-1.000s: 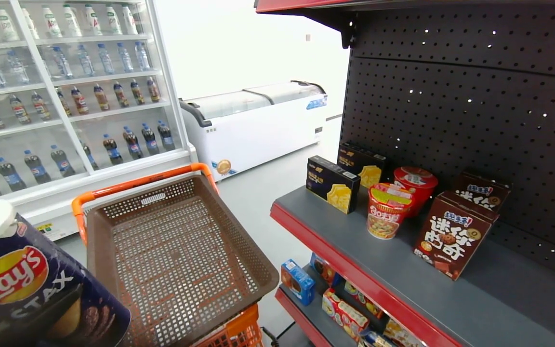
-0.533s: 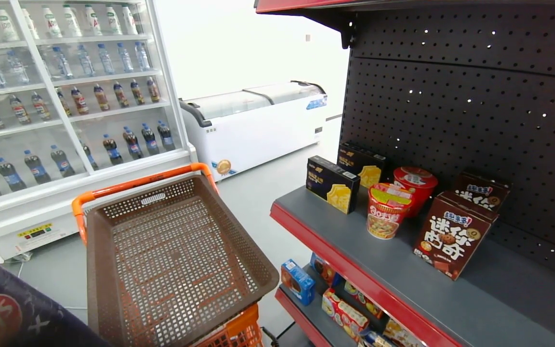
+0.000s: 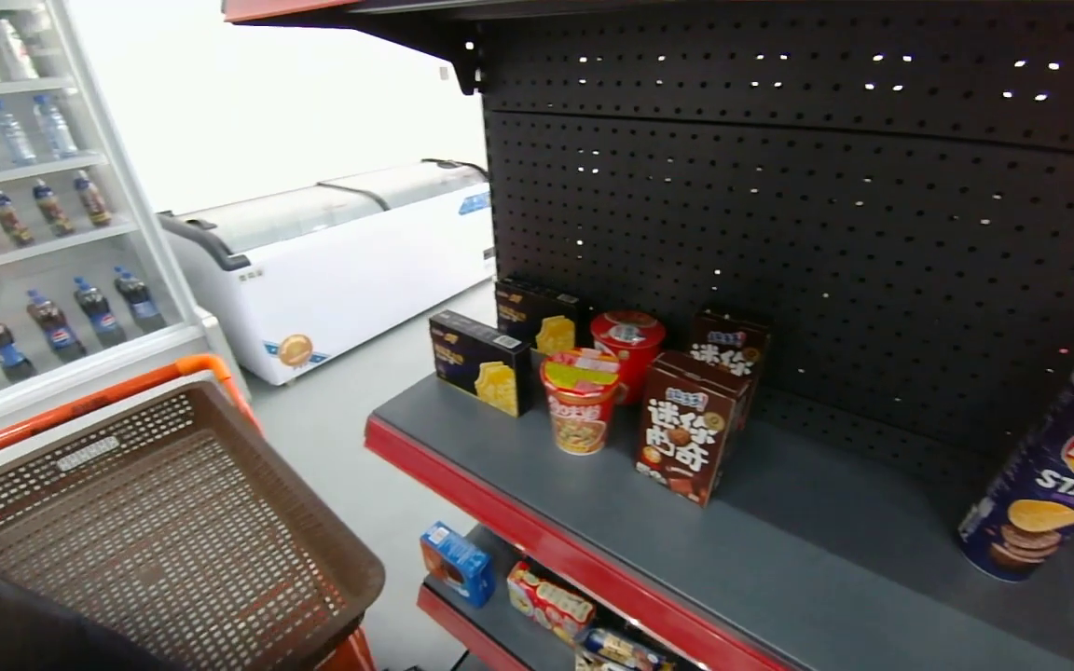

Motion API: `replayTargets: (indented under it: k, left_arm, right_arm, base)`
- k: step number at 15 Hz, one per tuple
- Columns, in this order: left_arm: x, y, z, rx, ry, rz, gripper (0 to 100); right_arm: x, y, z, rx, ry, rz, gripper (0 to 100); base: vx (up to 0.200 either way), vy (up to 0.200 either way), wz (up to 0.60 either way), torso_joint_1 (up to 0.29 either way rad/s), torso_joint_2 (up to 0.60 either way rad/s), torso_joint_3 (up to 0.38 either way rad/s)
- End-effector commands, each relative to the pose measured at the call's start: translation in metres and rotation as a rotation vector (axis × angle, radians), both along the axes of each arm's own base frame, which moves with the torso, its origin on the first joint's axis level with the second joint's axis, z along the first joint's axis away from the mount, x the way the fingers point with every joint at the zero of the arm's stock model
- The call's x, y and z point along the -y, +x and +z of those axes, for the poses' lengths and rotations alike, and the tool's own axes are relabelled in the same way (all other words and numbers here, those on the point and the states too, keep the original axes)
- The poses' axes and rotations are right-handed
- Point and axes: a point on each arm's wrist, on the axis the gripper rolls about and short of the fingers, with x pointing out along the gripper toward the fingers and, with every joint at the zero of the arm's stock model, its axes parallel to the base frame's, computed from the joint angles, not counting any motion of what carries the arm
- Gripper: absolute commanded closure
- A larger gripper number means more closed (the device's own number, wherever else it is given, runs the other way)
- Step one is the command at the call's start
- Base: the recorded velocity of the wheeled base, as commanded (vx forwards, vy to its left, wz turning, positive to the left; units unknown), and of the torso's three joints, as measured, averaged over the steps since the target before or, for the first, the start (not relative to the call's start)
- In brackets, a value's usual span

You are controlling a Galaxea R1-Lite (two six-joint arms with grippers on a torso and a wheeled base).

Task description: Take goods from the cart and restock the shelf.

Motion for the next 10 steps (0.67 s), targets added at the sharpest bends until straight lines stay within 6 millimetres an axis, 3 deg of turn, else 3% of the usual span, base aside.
replayTargets:
  k: [1, 10]
  left_arm:
    - [0.0, 0.0, -0.0013, -0.004, -0.001, -0.001, 100]
    - [0.0002, -0.0014, -0.0042, -0.005, -0.003, -0.006, 100]
  right_arm:
    - [0.0, 0.0001, 0.0, -0.001, 0.0, 0.0, 0]
    - [0.0, 0.0001, 0.0002, 0.0, 0.0, 0.0, 0]
  base:
    - [0.0, 0.0, -0.6, 0.002, 0.01, 0.002]
    - [0.0, 0.0, -0.6, 0.002, 0.0, 0.001]
